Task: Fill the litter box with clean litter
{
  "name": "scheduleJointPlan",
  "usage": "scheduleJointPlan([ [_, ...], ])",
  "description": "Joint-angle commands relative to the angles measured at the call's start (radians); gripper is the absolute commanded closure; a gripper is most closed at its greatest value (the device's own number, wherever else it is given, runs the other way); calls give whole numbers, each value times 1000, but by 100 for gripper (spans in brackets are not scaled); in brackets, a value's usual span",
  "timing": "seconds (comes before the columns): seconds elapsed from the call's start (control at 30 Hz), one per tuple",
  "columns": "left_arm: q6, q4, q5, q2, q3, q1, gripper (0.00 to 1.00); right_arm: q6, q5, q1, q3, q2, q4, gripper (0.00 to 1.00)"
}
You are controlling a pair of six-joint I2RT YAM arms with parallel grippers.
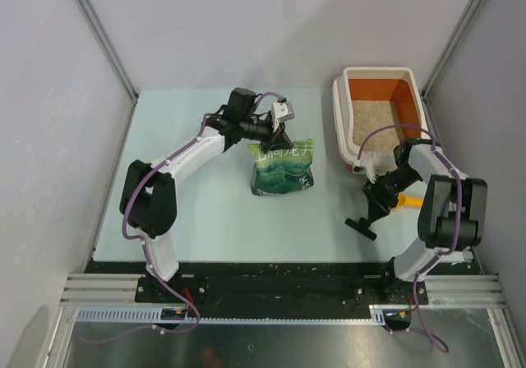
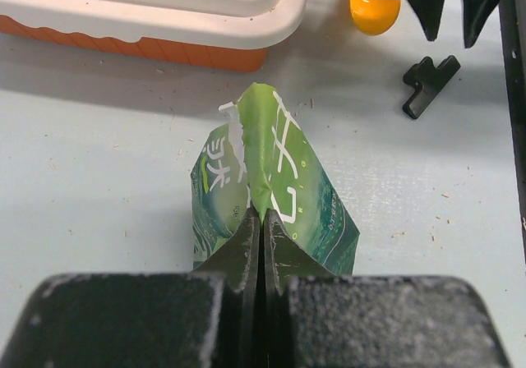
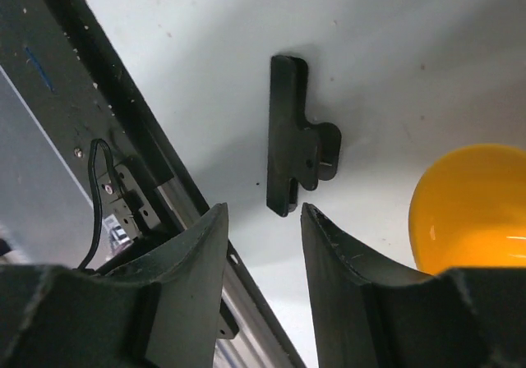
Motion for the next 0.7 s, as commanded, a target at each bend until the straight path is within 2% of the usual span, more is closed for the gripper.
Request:
scheduleJointPlan([
  [0.0, -30, -9, -11, -11, -5, 6, 100, 109, 66, -9, -6, 93, 64, 55],
  [0.37, -29, -9, -27, -31, -25, -2, 100, 212, 52, 21, -6, 188, 123, 58],
  [0.67, -26, -12, -31, -40, -33, -5, 100, 199, 88, 37, -13, 202, 152, 60],
])
